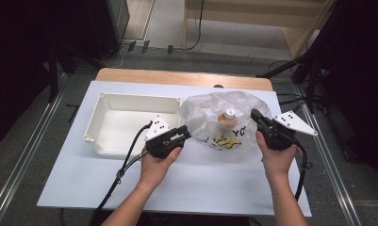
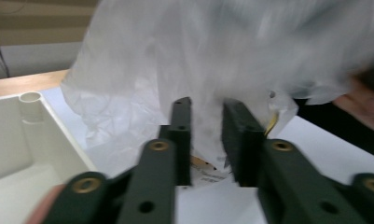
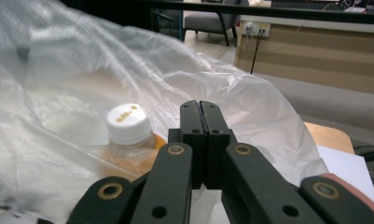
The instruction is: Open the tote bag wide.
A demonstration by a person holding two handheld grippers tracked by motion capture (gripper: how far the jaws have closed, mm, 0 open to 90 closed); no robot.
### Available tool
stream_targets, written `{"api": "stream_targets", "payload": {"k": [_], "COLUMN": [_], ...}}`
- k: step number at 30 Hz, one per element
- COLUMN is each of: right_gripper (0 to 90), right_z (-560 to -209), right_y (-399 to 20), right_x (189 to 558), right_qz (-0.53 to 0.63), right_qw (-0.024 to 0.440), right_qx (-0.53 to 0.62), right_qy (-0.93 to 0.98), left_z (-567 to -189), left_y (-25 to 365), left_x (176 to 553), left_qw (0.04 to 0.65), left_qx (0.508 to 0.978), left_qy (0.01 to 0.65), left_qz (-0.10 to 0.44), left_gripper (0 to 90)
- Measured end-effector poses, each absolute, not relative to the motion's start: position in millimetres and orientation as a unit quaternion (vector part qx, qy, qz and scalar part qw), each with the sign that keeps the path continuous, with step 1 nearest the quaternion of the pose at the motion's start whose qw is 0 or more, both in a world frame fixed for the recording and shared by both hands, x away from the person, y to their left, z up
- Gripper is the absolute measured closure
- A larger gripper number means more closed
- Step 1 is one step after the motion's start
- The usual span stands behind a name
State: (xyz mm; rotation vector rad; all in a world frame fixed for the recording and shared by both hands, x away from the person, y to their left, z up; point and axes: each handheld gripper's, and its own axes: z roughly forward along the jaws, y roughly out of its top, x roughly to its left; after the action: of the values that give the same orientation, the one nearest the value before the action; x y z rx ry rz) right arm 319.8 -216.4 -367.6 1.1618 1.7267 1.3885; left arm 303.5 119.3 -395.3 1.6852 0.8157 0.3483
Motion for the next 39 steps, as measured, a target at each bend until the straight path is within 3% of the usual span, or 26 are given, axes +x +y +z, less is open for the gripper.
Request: {"api": "stream_targets", "payload": {"k": [2,6,17,26,32,34,35,38,39], "right_gripper": [90.0,90.0,90.0,90.0,90.0,90.0,90.0,90.0,90.0], "right_z": [-372.0,-377.9,-387.6,-391.5,-393.3,-394.0,-394.2,-395.1,-395.1], "right_y": [-215.5,-213.6,-206.2,-199.9,-196.2,-194.5,-194.0,-193.7,-194.1], "right_x": [325.7,333.0,338.6,342.0,342.7,342.6,342.8,344.0,344.4], "right_qz": [0.521,0.511,0.496,0.491,0.489,0.488,0.487,0.486,0.486], "right_qw": [0.313,0.314,0.316,0.315,0.311,0.308,0.308,0.307,0.307], "right_qx": [0.447,0.453,0.455,0.453,0.447,0.446,0.445,0.443,0.444], "right_qy": [0.657,0.66,0.669,0.674,0.681,0.685,0.685,0.688,0.687], "left_z": [-394.9,-390.7,-358.1,-330.1,-318.3,-317.0,-317.1,-321.7,-325.4], "left_y": [122.1,130.1,142.8,112.5,90.9,85.7,83.2,83.1,83.9], "left_x": [301.2,293.7,287.0,285.7,298.7,302.3,304.6,313.7,317.5], "left_qw": [0.583,0.592,0.618,0.622,0.608,0.603,0.596,0.575,0.566], "left_qx": [0.721,0.716,0.691,0.7,0.706,0.705,0.705,0.716,0.72], "left_qy": [0.346,0.335,0.336,0.303,0.313,0.321,0.327,0.346,0.355], "left_qz": [0.143,0.155,0.168,0.176,0.185,0.19,0.201,0.193,0.19], "left_gripper": [56.4,44.3,39.9,31.3,30.1,32.4,38.5,71.9,78.1]}}
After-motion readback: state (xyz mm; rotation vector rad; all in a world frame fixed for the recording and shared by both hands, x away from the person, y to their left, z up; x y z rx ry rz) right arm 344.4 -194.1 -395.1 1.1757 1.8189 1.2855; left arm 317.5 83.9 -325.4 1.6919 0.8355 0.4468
